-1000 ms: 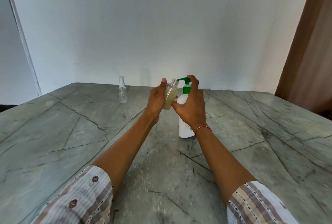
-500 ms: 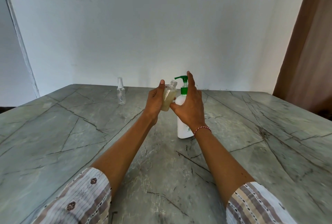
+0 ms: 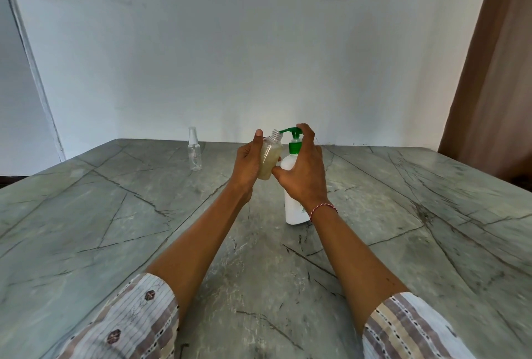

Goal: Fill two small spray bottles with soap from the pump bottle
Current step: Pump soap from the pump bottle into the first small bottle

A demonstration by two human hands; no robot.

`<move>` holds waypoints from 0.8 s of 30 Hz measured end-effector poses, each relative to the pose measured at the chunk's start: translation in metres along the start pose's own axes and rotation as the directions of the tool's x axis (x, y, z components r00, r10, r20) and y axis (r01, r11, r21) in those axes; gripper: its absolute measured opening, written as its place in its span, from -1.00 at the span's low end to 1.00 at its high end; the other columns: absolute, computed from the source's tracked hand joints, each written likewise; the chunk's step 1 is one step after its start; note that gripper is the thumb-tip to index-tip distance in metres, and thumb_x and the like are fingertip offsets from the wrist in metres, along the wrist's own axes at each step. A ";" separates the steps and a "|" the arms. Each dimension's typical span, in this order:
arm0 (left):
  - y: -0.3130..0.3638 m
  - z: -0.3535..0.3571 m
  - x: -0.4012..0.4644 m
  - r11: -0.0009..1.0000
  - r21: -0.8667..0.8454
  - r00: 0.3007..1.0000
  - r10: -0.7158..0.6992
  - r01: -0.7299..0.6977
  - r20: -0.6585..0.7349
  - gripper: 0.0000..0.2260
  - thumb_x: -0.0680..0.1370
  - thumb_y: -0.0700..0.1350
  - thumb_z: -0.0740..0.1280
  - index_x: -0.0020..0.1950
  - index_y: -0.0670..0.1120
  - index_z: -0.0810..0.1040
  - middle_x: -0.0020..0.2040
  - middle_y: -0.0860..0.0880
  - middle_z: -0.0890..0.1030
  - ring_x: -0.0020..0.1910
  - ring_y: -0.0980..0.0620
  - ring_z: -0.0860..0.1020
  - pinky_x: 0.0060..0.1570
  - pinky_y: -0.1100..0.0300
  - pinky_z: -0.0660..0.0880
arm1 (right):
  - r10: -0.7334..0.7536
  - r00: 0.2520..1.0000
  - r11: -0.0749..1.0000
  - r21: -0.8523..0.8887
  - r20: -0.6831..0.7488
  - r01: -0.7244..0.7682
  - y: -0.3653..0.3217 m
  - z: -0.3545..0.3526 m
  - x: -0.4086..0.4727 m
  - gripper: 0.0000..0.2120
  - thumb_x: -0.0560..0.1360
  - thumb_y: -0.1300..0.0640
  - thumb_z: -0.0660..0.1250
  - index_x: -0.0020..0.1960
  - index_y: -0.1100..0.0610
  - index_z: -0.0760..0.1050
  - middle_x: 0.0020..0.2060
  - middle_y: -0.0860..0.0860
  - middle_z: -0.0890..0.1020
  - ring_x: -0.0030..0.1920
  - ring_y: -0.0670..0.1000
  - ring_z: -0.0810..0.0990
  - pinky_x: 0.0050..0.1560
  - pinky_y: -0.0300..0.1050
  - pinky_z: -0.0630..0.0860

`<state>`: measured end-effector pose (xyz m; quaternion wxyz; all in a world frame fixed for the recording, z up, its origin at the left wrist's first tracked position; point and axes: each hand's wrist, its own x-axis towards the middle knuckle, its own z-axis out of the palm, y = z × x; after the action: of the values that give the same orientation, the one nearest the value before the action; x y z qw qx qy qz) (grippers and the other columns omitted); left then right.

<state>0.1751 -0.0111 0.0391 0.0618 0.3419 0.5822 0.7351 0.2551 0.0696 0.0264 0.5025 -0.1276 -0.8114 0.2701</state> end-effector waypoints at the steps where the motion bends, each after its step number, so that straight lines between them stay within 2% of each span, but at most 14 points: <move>1: 0.000 0.000 0.000 1.000 0.004 1.000 -0.005 0.005 0.001 -0.61 0.59 0.14 0.05 -0.22 0.01 0.56 -0.35 0.05 0.61 -0.40 0.21 0.56 -0.34 0.38 0.48 | 0.001 1.000 1.000 0.000 0.000 -0.001 0.000 0.000 0.000 -0.15 0.26 0.09 0.52 0.42 0.07 0.14 0.25 0.05 0.45 0.14 0.06 0.42 0.03 -0.11 0.43; 3: 0.000 0.001 0.000 1.000 0.010 1.000 -0.010 0.010 -0.001 -0.62 0.59 0.15 0.05 -0.22 0.02 0.55 -0.34 0.04 0.59 -0.38 0.19 0.55 -0.32 0.35 0.47 | 0.005 1.000 1.000 -0.004 0.004 -0.005 0.001 0.000 0.000 -0.14 0.26 0.09 0.53 0.42 0.07 0.13 0.26 0.05 0.45 0.15 0.06 0.42 0.04 -0.12 0.42; 5: 0.000 0.001 0.000 1.000 0.011 1.000 -0.011 0.011 -0.003 -0.63 0.59 0.14 0.05 -0.22 0.03 0.55 -0.33 0.03 0.59 -0.41 0.21 0.57 -0.37 0.40 0.49 | 0.009 1.000 1.000 0.001 0.006 -0.009 0.001 0.000 0.000 -0.12 0.26 0.09 0.53 0.44 0.05 0.11 0.26 0.05 0.45 0.17 0.07 0.42 0.07 -0.09 0.43; 8: 0.001 0.001 -0.002 1.000 0.004 1.000 -0.013 0.013 0.004 -0.63 0.60 0.13 0.05 -0.20 0.03 0.55 -0.42 0.10 0.62 -0.44 0.27 0.57 -0.43 0.45 0.46 | 0.016 1.000 1.000 0.010 0.015 -0.017 0.002 0.001 0.000 -0.04 0.27 0.07 0.53 0.48 0.00 0.02 0.31 0.02 0.41 0.23 0.08 0.40 0.09 -0.14 0.36; 11: 0.002 0.001 -0.002 1.000 0.006 1.000 -0.017 0.017 0.005 -0.63 0.59 0.14 0.05 -0.20 0.04 0.56 -0.44 0.14 0.61 -0.43 0.27 0.57 -0.42 0.44 0.47 | 0.017 0.999 1.000 0.007 0.028 -0.017 0.002 0.000 0.000 0.01 0.28 0.02 0.53 0.51 -0.04 -0.06 0.33 0.03 0.40 0.25 0.09 0.39 0.13 -0.10 0.36; 15: 0.002 0.001 -0.002 1.000 0.005 1.000 -0.011 0.011 0.005 -0.64 0.60 0.14 0.05 -0.22 0.06 0.55 -0.45 0.17 0.61 -0.43 0.27 0.58 -0.44 0.44 0.48 | 0.017 0.999 1.000 0.006 0.028 -0.017 0.002 0.000 0.000 -0.03 0.28 0.05 0.53 0.49 -0.03 0.00 0.32 0.01 0.41 0.24 0.09 0.40 0.09 -0.14 0.36; 19: 0.002 0.001 -0.002 1.000 0.003 1.000 -0.015 0.015 0.004 -0.63 0.59 0.15 0.05 -0.21 0.06 0.56 -0.43 0.16 0.63 -0.42 0.26 0.58 -0.42 0.43 0.48 | 0.006 1.000 1.000 0.008 0.000 -0.006 0.001 0.000 0.000 -0.10 0.27 0.10 0.53 0.45 0.01 0.08 0.26 0.02 0.46 0.17 0.06 0.43 0.05 -0.09 0.45; 24: 0.002 0.001 -0.002 1.000 -0.005 1.000 -0.008 0.008 0.006 -0.62 0.60 0.14 0.04 -0.22 0.05 0.56 -0.43 0.15 0.63 -0.42 0.26 0.59 -0.44 0.44 0.46 | -0.006 1.000 1.000 0.003 0.001 0.006 0.001 0.000 0.000 -0.16 0.26 0.10 0.52 0.41 0.05 0.14 0.24 0.04 0.46 0.12 0.03 0.43 -0.01 -0.15 0.43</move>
<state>0.1780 -0.0118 0.0396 0.0672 0.3416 0.5817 0.7352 0.2551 0.0706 0.0264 0.5032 -0.1241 -0.8115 0.2699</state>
